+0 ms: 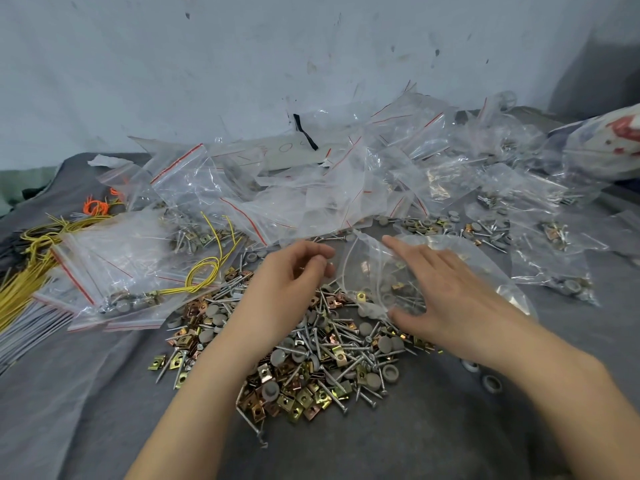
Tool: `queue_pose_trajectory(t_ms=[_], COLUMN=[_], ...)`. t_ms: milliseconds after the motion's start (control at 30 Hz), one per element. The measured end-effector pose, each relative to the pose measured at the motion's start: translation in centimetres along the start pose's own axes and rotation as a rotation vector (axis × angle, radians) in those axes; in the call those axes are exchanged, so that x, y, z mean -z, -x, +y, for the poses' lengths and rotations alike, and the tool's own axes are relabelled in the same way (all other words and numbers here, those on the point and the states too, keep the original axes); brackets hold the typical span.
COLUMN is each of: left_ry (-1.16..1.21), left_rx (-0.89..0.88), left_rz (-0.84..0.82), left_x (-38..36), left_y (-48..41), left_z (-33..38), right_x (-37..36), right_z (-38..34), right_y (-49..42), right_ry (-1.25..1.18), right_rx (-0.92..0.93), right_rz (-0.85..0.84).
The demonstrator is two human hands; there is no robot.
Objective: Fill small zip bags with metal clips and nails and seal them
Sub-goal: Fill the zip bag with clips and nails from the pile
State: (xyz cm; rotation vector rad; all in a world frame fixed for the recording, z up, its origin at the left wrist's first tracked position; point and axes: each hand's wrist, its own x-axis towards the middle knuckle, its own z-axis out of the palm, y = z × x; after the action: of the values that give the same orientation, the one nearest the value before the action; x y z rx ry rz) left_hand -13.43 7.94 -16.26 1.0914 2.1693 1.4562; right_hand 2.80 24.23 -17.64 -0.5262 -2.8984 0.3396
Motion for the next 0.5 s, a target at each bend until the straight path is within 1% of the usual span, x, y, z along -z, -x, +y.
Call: queue_pose_trajectory(t_ms=[300, 400, 500], left_ry=[-0.604, -0.651, -0.658], left_rx=[-0.279, -0.339, -0.358], left_rz=[-0.271, -0.288, -0.261], left_x=[0.8, 1.3, 1.3], left_y=[2.7, 3.1, 3.5], left_z=[-1.1, -1.1, -1.2], right_x=[-0.6, -0.7, -0.6], right_z=[-0.3, -0.3, -0.3], right_y=[-0.5, -0.5, -0.6], right_ry=[0.035, 0.034, 0.042], right_rx=[-0.011, -0.011, -0.012], right_rz=[0.023, 0.023, 0.019])
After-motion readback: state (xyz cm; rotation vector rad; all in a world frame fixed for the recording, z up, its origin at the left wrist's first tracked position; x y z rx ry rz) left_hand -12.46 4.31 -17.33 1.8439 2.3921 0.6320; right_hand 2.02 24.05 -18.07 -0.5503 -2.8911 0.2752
